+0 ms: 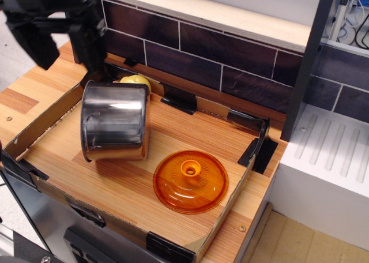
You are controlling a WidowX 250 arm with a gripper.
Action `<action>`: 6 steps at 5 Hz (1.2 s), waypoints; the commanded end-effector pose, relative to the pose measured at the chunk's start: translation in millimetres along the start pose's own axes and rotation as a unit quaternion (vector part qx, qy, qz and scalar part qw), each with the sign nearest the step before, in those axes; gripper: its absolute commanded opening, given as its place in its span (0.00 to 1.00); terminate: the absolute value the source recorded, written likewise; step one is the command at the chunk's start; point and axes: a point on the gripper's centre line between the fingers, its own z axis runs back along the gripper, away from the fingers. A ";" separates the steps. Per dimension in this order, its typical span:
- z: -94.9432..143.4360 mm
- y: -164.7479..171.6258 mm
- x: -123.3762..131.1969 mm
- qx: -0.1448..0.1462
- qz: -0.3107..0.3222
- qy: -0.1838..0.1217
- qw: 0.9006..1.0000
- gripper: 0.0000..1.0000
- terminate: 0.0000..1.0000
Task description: Upright metal pot
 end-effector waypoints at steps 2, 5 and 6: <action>-12.9 14.9 5.7 -0.044 -0.085 -0.020 0.995 1.00 0.00; -45.8 14.5 0.0 -0.026 -0.079 0.010 0.996 1.00 0.00; -50.8 4.1 -5.0 -0.041 -0.085 0.026 0.995 1.00 0.00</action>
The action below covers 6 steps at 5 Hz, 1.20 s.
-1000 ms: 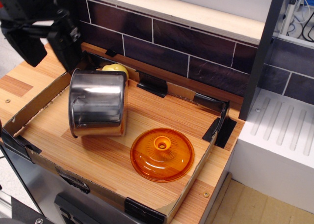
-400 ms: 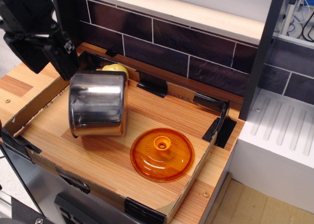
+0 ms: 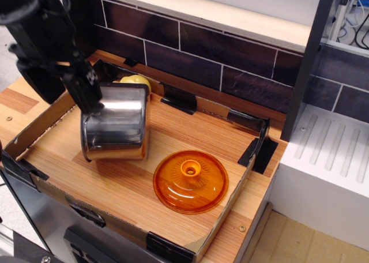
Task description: Upright metal pot
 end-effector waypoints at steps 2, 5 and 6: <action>-2.4 -16.7 0.3 -0.015 -0.011 0.007 1.000 1.00 0.00; -15.8 -18.5 -10.2 -0.003 -0.024 0.021 0.999 1.00 0.00; -15.3 -18.7 -7.8 -0.009 -0.016 0.025 1.000 0.00 0.00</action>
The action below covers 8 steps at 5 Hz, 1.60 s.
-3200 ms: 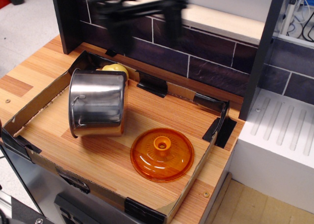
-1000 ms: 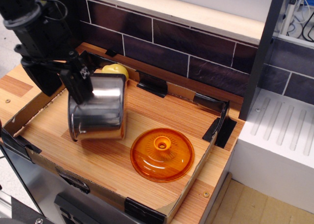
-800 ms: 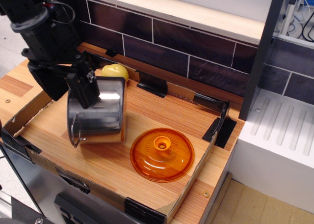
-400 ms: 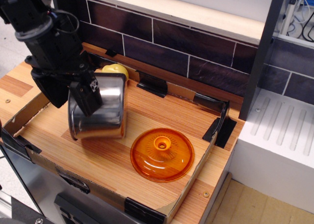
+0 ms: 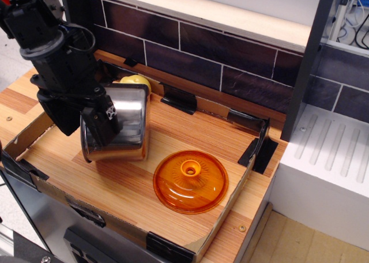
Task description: Upright metal pot
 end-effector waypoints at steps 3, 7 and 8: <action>7.2 5.8 12.1 -0.002 0.000 -0.013 1.000 0.00 0.00; 37.8 27.0 -14.5 0.178 0.161 0.009 0.971 0.00 0.00; 38.2 21.2 -18.3 0.219 0.231 0.062 0.946 0.00 0.00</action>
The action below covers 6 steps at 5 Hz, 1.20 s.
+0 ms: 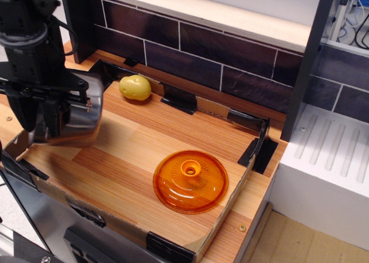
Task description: Upright metal pot
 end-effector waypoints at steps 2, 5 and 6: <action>24.7 -20.3 -0.1 0.094 0.124 0.069 0.985 0.00 0.00; 0.7 -43.9 19.5 0.142 0.197 0.134 0.961 0.00 0.00; 0.4 -47.5 25.4 0.145 0.209 0.142 0.957 0.00 0.00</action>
